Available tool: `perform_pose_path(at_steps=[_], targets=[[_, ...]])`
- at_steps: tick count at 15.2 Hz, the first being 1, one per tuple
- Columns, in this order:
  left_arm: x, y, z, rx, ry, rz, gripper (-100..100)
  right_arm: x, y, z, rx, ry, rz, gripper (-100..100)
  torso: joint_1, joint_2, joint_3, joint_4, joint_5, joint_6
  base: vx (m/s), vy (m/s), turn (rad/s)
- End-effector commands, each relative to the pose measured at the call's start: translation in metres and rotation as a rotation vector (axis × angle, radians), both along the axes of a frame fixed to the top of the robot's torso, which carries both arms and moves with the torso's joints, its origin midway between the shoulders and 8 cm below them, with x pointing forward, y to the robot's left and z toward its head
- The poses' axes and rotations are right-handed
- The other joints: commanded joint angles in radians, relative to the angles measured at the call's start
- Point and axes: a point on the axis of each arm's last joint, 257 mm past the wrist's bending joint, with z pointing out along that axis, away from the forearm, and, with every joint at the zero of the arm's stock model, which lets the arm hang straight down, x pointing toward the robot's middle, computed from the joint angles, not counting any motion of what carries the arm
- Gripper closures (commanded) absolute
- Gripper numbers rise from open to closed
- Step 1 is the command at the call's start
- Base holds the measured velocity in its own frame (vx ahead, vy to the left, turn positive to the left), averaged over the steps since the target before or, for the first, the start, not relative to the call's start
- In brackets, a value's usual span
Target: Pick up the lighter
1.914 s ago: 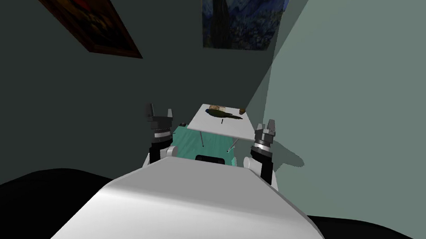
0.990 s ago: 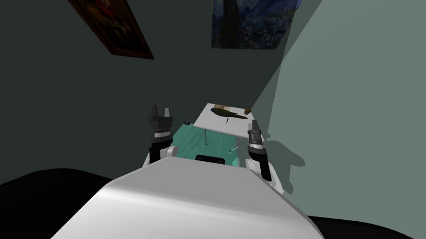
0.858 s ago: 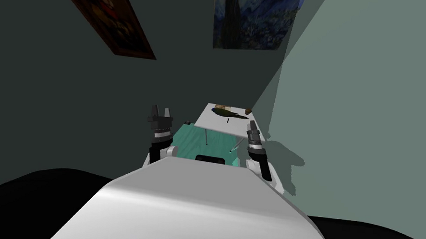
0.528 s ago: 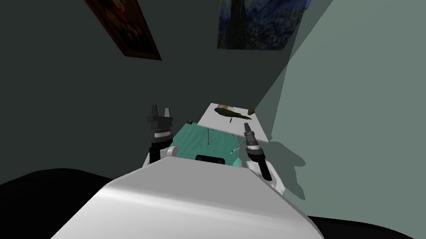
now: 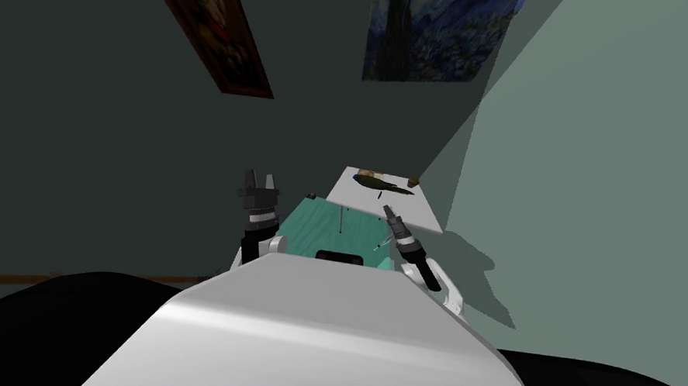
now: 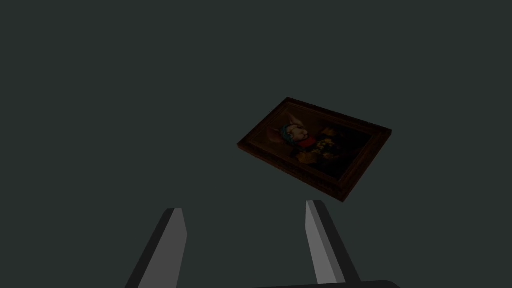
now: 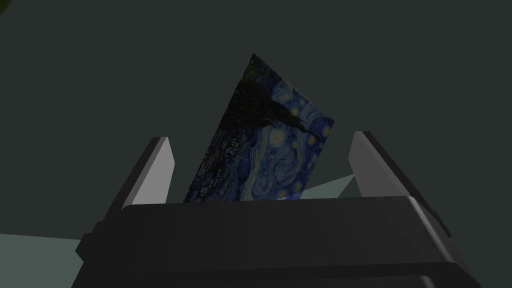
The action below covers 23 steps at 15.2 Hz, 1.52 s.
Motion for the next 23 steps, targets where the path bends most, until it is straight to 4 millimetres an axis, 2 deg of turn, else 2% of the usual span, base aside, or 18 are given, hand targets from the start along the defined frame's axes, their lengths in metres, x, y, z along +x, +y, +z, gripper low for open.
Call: perform_pose_path(at_steps=[1, 3, 4, 6, 7, 9, 10, 12, 13, 15, 16, 18, 19, 20, 21, 22, 23], targets=[[0.000, 0.000, 0.000, 0.000, 0.000, 0.000, 0, -0.005, 0.007, -0.023, -0.074, 0.017, 0.038, -100, 0.000, 0.000, 0.000, 0.000, 0.000, 0.000, -0.035, 0.067, 0.123], [0.000, 0.000, 0.000, 0.000, 0.000, 0.000, 0, -0.007, 0.005, -0.025, -0.105, 0.023, 0.053, -100, 0.001, 0.001, 0.000, 0.000, 0.000, 0.000, -0.029, 0.067, 0.092], [0.000, 0.000, 0.000, 0.000, 0.000, 0.000, 0, -0.011, 0.010, -0.044, -0.158, 0.037, 0.081, -100, 0.000, 0.000, 0.000, 0.000, 0.000, 0.000, -0.016, 0.069, 0.120], [0.000, 0.000, 0.000, 0.000, 0.000, 0.000, 0, -0.013, 0.007, -0.046, -0.191, 0.042, 0.095, -100, 0.001, 0.000, 0.000, 0.000, 0.000, 0.000, -0.017, 0.061, 0.086], [0.000, 0.000, 0.000, 0.000, 0.000, 0.000, 0, -0.019, 0.011, -0.066, -0.245, 0.056, 0.126, -100, 0.000, 0.000, 0.000, 0.000, 0.000, 0.000, -0.014, 0.083, 0.157], [0.000, 0.000, 0.000, 0.000, 0.000, 0.000, 0, -0.020, 0.007, -0.069, -0.279, 0.062, 0.139, -100, 0.002, -0.001, 0.000, 0.000, 0.000, 0.000, -0.013, 0.078, 0.097], [0.000, 0.000, 0.000, 0.000, 0.000, 0.000, 0, -0.028, 0.008, -0.090, -0.335, 0.077, 0.170, -100, 0.001, -0.001, 0.000, 0.000, 0.000, 0.000, -0.023, 0.085, 0.130], [0.000, 0.000, 0.000, 0.000, 0.000, 0.000, 0, -0.029, 0.003, -0.092, -0.368, 0.082, 0.183, -100, 0.002, 0.000, 0.000, 0.000, 0.000, 0.000, -0.019, 0.071, 0.105], [0.000, 0.000, 0.000, 0.000, 0.000, 0.000, 0, -0.038, 0.002, -0.113, -0.425, 0.098, 0.215, -100, 0.001, 0.000, 0.000, 0.000, 0.000, 0.000, -0.010, 0.077, 0.156], [0.000, 0.000, 0.000, 0.000, 0.000, 0.000, 0, -0.040, -0.004, -0.115, -0.458, 0.103, 0.228, -100, 0.001, -0.001, 0.000, 0.000, 0.000, 0.000, -0.009, 0.067, 0.102], [0.000, 0.000, 0.000, 0.000, 0.000, 0.000, 0, -0.050, -0.005, -0.134, -0.516, 0.114, 0.265, -100, 0.000, -0.001, 0.000, 0.000, 0.000, 0.000, -0.003, 0.072, 0.165], [0.000, 0.000, 0.000, 0.000, 0.000, 0.000, 0, -0.051, -0.014, -0.137, -0.547, 0.124, 0.273, -100, 0.001, -0.001, 0.000, 0.000, 0.000, 0.000, -0.012, 0.068, 0.110], [0.000, 0.000, 0.000, 0.000, 0.000, 0.000, 0, -0.063, -0.016, -0.152, -0.606, 0.128, 0.317, -100, 0.000, 0.000, 0.000, 0.000, 0.000, 0.000, -0.015, 0.081, 0.155], [0.000, 0.000, 0.000, 0.000, 0.000, 0.000, 0, -0.064, -0.027, -0.158, -0.635, 0.146, 0.317, -100, 0.001, 0.000, 0.000, 0.000, 0.000, -0.001, -0.015, 0.085, 0.186], [0.000, 0.000, 0.000, 0.000, 0.000, 0.000, 0, -0.064, -0.028, -0.158, -0.637, 0.146, 0.317, -100, 0.001, 0.000, 0.000, 0.000, 0.000, 0.000, -0.008, 0.054, 0.067], [0.000, 0.000, 0.000, 0.000, 0.000, 0.000, 0, -0.077, -0.030, -0.171, -0.695, 0.144, 0.367, -100, 0.000, 0.000, 0.000, 0.000, 0.000, 0.000, -0.006, 0.070, 0.177], [0.000, 0.000, 0.000, 0.000, 0.000, 0.000, 0, -0.077, -0.043, -0.177, -0.722, 0.165, 0.363, -100, 0.001, -0.001, 0.000, 0.000, 0.000, -0.001, -0.001, 0.083, 0.187]])
